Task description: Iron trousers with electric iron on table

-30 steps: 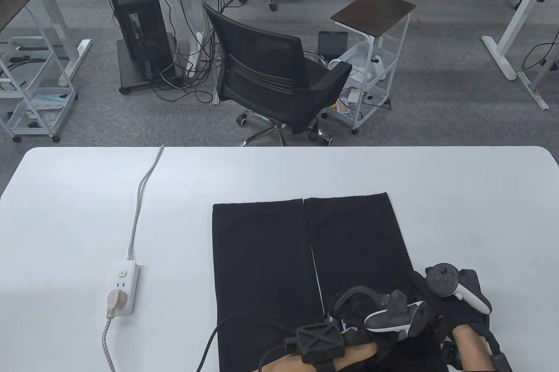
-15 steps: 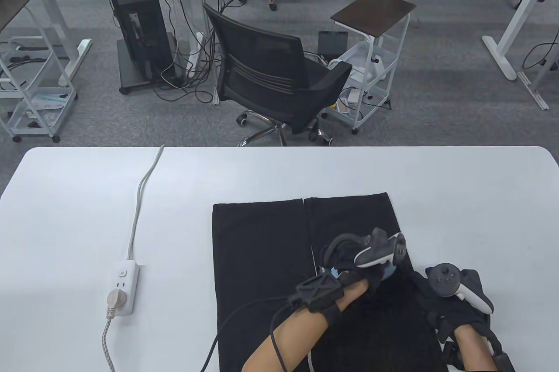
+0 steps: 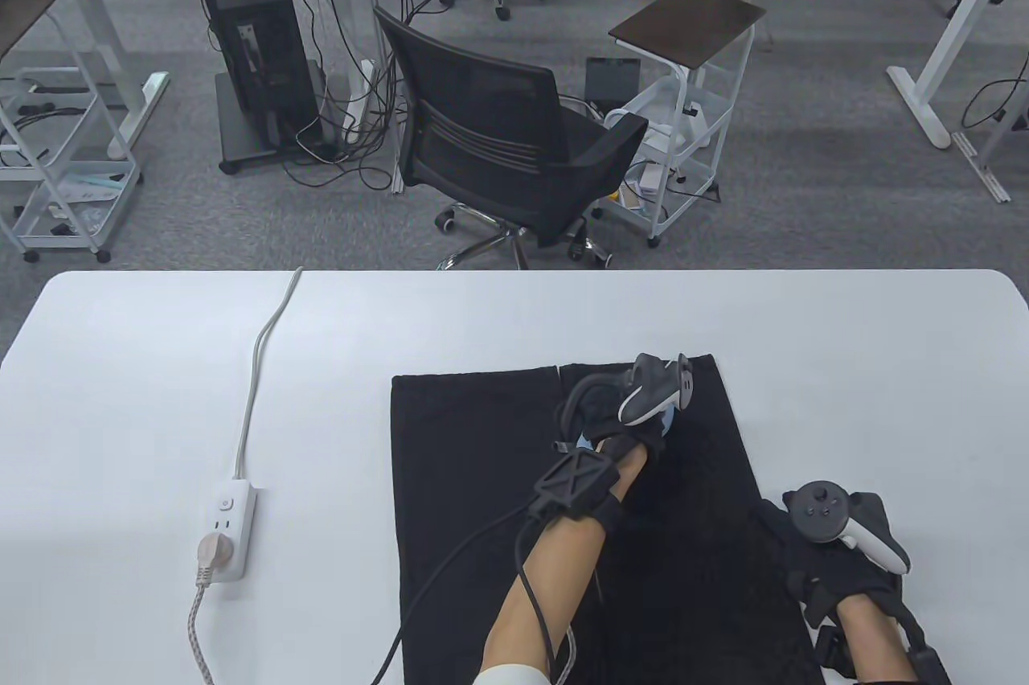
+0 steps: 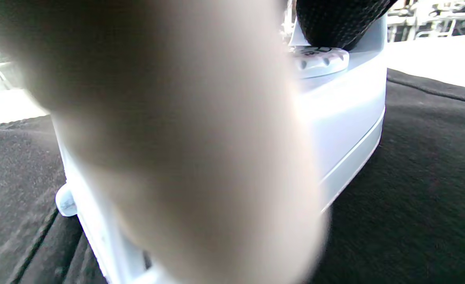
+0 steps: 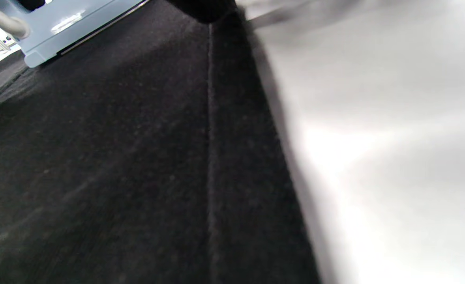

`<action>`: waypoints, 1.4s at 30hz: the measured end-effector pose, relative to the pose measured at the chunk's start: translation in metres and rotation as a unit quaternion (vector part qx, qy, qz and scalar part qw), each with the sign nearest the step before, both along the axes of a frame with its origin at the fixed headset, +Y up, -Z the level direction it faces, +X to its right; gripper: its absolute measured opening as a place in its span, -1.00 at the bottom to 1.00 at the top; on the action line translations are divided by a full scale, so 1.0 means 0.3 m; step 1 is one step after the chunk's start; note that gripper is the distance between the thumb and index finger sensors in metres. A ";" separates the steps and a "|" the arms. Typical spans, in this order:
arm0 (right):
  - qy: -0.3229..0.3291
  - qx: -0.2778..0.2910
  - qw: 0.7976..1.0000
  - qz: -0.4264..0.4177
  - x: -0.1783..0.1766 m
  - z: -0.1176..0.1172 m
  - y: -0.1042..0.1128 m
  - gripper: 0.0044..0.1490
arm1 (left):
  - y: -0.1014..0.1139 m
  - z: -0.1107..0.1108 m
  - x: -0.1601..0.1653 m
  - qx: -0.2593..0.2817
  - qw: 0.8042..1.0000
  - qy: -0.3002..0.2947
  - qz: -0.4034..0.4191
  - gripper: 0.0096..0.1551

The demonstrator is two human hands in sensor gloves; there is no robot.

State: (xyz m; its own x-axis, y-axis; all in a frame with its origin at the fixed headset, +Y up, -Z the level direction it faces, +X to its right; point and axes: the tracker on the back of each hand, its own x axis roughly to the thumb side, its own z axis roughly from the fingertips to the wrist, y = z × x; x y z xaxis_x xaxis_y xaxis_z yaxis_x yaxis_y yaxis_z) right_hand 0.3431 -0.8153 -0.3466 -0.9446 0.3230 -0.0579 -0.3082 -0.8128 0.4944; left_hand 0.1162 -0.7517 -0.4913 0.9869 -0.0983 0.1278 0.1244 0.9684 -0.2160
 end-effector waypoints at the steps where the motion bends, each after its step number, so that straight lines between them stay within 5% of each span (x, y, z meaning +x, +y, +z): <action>1: 0.000 0.000 1.000 0.000 0.000 0.000 0.000 -0.26 | 0.005 0.022 0.005 0.001 1.000 -0.012 -0.003 -0.42; 20: -0.020 0.025 0.999 -0.041 0.055 0.006 0.015 -0.27 | 0.000 0.626 0.197 0.012 0.978 -0.209 -0.014 -0.40; 26: -0.023 0.028 0.998 -0.050 0.067 0.016 0.019 -0.27 | 0.007 0.661 0.174 -0.019 0.970 -0.244 0.006 -0.36; 30: -0.023 0.029 0.998 -0.052 0.067 0.023 0.018 -0.28 | 0.023 0.614 0.128 -0.103 0.963 -0.232 0.090 -0.34; 33: -0.021 0.030 0.998 -0.048 0.062 0.031 0.016 -0.28 | 0.052 0.587 0.053 -0.099 0.960 -0.201 0.168 -0.40; 38: -0.018 0.030 0.998 -0.045 0.058 0.036 0.014 -0.28 | 0.195 0.560 -0.145 -0.085 0.933 -0.133 0.324 -0.42; 42: -0.019 0.031 0.998 -0.047 0.053 0.040 0.013 -0.27 | 0.387 0.590 -0.366 0.023 0.925 -0.091 0.369 -0.40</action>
State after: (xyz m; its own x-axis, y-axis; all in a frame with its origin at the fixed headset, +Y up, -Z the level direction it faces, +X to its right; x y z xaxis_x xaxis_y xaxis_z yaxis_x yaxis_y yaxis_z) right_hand 0.3591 -0.8114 -0.3344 -0.9077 0.4134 -0.0713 -0.4018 -0.8079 0.4310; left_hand 0.0065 -0.6356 -0.3144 0.7496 0.5845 0.3107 -0.5443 0.8114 -0.2132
